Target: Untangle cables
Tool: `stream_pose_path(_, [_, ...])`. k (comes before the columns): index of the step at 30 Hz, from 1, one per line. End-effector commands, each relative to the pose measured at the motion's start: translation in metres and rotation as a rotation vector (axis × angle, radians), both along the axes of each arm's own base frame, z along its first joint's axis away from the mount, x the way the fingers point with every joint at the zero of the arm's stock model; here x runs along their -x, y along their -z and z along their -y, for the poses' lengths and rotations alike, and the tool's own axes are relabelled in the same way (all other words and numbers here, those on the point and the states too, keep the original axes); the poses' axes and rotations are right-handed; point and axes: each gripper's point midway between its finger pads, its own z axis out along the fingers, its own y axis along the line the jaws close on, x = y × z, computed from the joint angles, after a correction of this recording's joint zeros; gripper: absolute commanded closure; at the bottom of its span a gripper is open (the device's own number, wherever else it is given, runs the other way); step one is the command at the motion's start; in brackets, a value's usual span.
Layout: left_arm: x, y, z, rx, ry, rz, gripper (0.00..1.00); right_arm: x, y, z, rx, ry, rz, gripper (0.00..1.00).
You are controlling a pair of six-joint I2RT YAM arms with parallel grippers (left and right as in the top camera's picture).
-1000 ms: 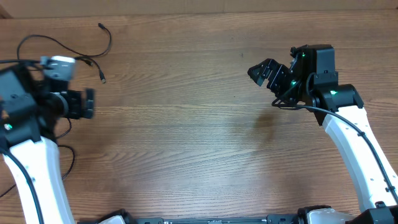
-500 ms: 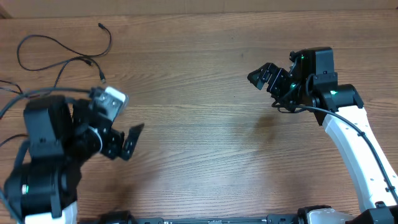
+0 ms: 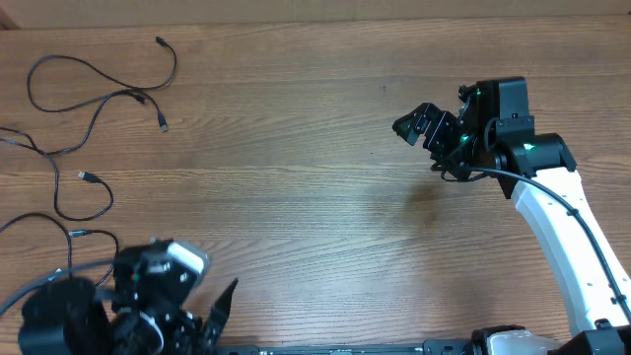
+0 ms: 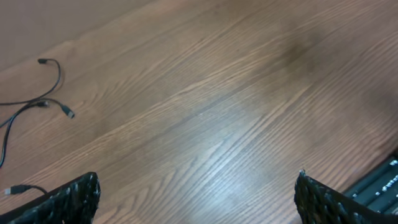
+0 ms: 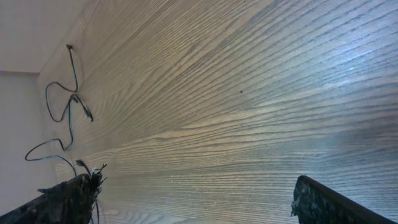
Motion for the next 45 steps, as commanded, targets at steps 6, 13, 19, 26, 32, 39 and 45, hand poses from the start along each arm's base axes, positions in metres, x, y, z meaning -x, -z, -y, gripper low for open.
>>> stream_pose_path(6, [0.042,-0.016,0.020,0.052,0.083,0.136,0.00,-0.005,-0.007,0.001,0.002,0.004,0.027,0.00])
stream_pose_path(13, [0.073,-0.004,0.023,0.051,0.083,0.143,0.00,-0.004,-0.006,0.001,0.003,0.004,0.022,0.00])
stream_pose_path(19, [0.078,-0.004,0.023,0.044,0.077,0.165,0.00,-0.005,-0.007,0.001,0.003,0.004,0.024,0.00])
stream_pose_path(26, [0.078,-0.004,0.023,0.043,0.077,0.162,0.00,-0.003,-0.005,0.001,0.004,0.003,0.014,0.00])
stream_pose_path(32, [0.078,-0.004,0.023,0.043,0.077,0.162,0.00,-0.004,-0.017,0.001,0.011,-0.013,0.062,0.00])
stream_pose_path(39, [0.078,-0.004,0.023,0.043,0.077,0.162,0.00,0.009,-0.058,0.011,0.072,-0.025,0.203,0.00])
stream_pose_path(45, [0.078,-0.004,0.023,0.043,0.077,0.162,0.00,0.040,-0.081,0.045,0.207,0.090,0.247,0.00])
